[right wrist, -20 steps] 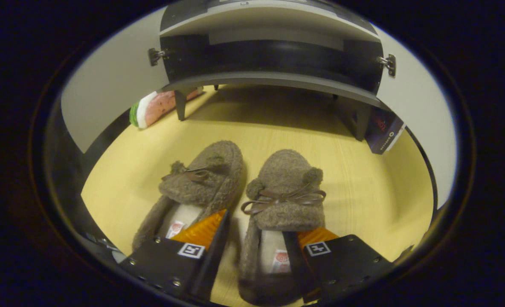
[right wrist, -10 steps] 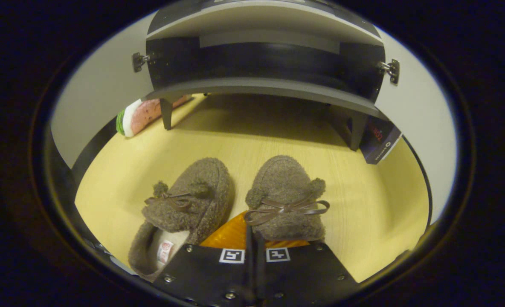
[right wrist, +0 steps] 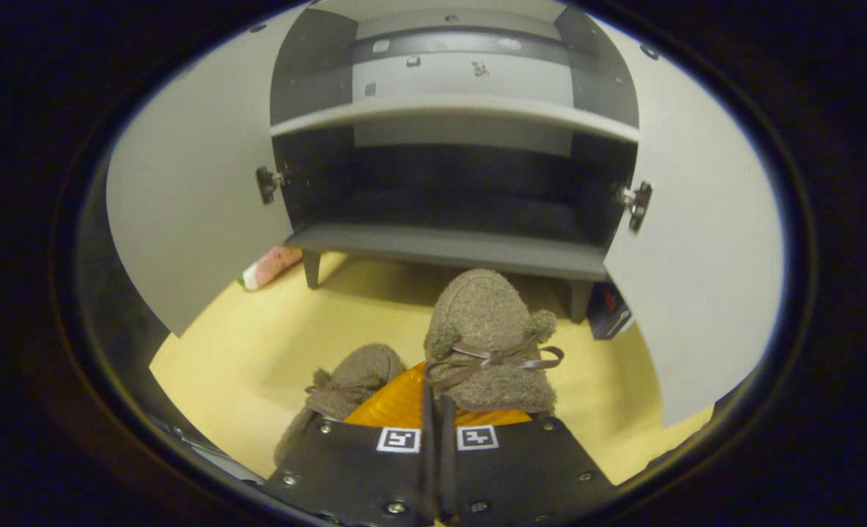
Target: Grab one shoe with the right hand and put it into the shoe cabinet, grab the other shoe with the left hand and put it into the shoe cabinet; then close the right door with the right hand and the left door with the left hand.
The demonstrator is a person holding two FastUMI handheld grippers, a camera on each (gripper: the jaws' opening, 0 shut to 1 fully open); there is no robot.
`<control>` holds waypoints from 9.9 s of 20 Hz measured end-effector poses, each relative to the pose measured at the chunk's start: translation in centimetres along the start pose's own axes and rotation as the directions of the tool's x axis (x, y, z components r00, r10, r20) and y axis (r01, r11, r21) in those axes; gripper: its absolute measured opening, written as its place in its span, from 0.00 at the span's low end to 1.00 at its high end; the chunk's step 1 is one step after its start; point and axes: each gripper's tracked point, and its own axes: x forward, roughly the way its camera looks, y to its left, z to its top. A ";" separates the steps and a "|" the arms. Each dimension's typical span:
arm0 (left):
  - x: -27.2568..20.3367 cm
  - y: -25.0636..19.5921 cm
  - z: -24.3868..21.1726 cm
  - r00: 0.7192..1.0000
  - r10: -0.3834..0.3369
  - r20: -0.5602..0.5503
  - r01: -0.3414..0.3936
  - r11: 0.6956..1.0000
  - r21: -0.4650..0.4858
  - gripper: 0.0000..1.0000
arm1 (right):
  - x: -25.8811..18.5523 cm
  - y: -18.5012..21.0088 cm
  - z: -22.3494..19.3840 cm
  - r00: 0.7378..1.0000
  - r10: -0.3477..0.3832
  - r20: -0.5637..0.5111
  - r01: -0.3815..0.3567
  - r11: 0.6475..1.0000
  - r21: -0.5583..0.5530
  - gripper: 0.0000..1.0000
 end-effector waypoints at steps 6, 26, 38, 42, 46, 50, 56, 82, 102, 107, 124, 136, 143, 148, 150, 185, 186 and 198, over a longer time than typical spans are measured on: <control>0.0 -0.6 -0.6 1.000 -0.012 -0.006 0.012 1.000 -0.024 0.95 | -3.7 -1.2 14.7 0.967 0.016 0.253 -0.005 0.999 -0.044 0.04; -2.4 4.4 -0.3 0.985 0.167 0.036 -0.167 0.986 -0.024 0.92 | 10.3 -7.3 36.5 0.912 -0.117 0.393 0.139 0.990 -0.028 0.04; -3.6 7.6 -1.3 0.969 0.245 0.013 -0.245 0.969 -0.026 0.95 | 17.5 -9.3 35.4 0.952 -0.213 0.218 0.193 0.975 0.111 0.04; -2.9 6.6 -1.8 0.981 0.192 0.002 -0.192 0.981 -0.042 0.96 | 16.9 -8.4 35.6 0.957 -0.198 0.213 0.172 0.976 0.133 0.37; -2.4 5.6 -2.0 0.990 0.141 0.000 -0.141 0.988 -0.057 0.96 | 15.6 -7.0 34.9 0.966 -0.169 0.196 0.152 0.983 0.098 0.76; -2.3 5.2 -1.8 0.994 0.106 0.011 -0.105 0.993 -0.055 0.96 | 13.1 -6.2 34.4 0.967 -0.156 0.200 0.145 0.987 0.069 0.80; -3.1 3.9 -1.8 0.999 0.045 0.019 -0.044 0.998 -0.055 0.96 | 5.1 -4.8 36.4 0.938 -0.119 0.324 0.122 0.992 0.014 0.78; -1.0 -10.7 -15.9 0.864 -0.387 -0.323 0.379 0.921 -0.090 0.97 | -32.9 -8.9 40.3 0.678 -0.152 0.719 0.201 0.979 0.017 0.80; -4.7 -12.3 -40.6 0.443 -0.410 -0.797 0.463 0.866 -0.189 0.95 | -40.7 -15.4 37.1 0.622 -0.393 0.678 0.400 0.903 0.157 0.79; -4.9 -12.5 -44.9 0.357 -0.380 -0.853 0.455 0.868 -0.197 0.92 | -42.7 -17.3 35.6 0.602 -0.465 0.649 0.455 0.868 0.199 0.79; -4.5 -14.3 -49.2 0.216 -0.429 -0.877 0.308 0.882 -0.356 0.22 | -44.9 -19.3 33.2 0.582 -0.562 0.587 0.559 0.802 0.213 0.80; -3.8 -15.1 -44.5 0.292 -0.472 -0.832 0.317 0.868 -0.381 0.01 | -44.4 -19.5 32.9 0.583 -0.553 0.595 0.559 0.805 0.200 0.80; -0.2 -17.3 -35.2 0.439 -0.551 -0.710 0.387 0.829 -0.404 0.01 | -43.8 -20.5 32.3 0.586 -0.553 0.593 0.552 0.808 0.207 0.80; 2.3 -18.6 -28.0 0.525 -0.598 -0.605 0.419 0.801 -0.428 0.01 | -43.2 -21.3 32.1 0.592 -0.552 0.588 0.539 0.813 0.220 0.80; 3.6 -19.1 -24.8 0.562 -0.613 -0.556 0.429 0.790 -0.437 0.01 | -43.2 -21.7 32.1 0.591 -0.554 0.587 0.536 0.813 0.228 0.80; 33.0 -24.0 -13.4 0.829 -0.403 -0.388 0.316 0.910 -0.269 0.01 | -48.9 -28.5 22.0 0.419 -0.831 0.366 0.703 0.552 0.449 0.80; 33.5 -23.8 -13.9 0.831 -0.385 -0.402 0.309 0.920 -0.243 0.01 | -48.8 -28.6 21.6 0.422 -0.834 0.357 0.701 0.549 0.456 0.80; 34.5 -24.6 -15.3 0.806 -0.386 -0.448 0.365 0.921 -0.137 0.41 | -46.5 -28.3 22.0 0.456 -0.826 0.331 0.675 0.563 0.476 0.80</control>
